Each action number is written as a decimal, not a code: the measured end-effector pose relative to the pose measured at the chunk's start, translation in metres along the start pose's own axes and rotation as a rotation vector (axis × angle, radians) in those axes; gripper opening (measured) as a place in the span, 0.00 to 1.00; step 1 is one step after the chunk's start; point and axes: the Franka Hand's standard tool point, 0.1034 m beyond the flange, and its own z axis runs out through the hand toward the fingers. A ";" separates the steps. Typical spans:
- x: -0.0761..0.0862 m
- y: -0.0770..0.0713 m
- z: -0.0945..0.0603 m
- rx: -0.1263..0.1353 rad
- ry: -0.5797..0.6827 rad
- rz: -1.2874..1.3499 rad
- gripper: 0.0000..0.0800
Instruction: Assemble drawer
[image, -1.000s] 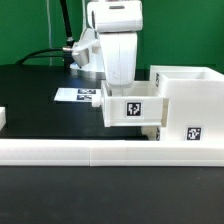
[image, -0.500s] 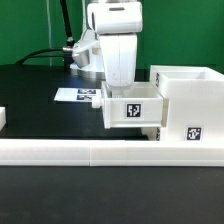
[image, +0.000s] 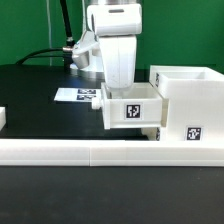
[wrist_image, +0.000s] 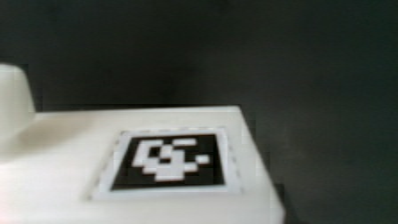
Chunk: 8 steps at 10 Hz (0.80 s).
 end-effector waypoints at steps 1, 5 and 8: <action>0.000 0.000 0.000 0.000 0.000 0.000 0.06; 0.006 0.001 0.000 -0.001 0.003 -0.014 0.06; 0.007 0.001 0.000 -0.001 0.002 -0.010 0.06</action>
Offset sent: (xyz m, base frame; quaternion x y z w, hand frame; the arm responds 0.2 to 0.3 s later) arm 0.0067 0.0130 0.0040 -0.0099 -0.0031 -0.0156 0.9998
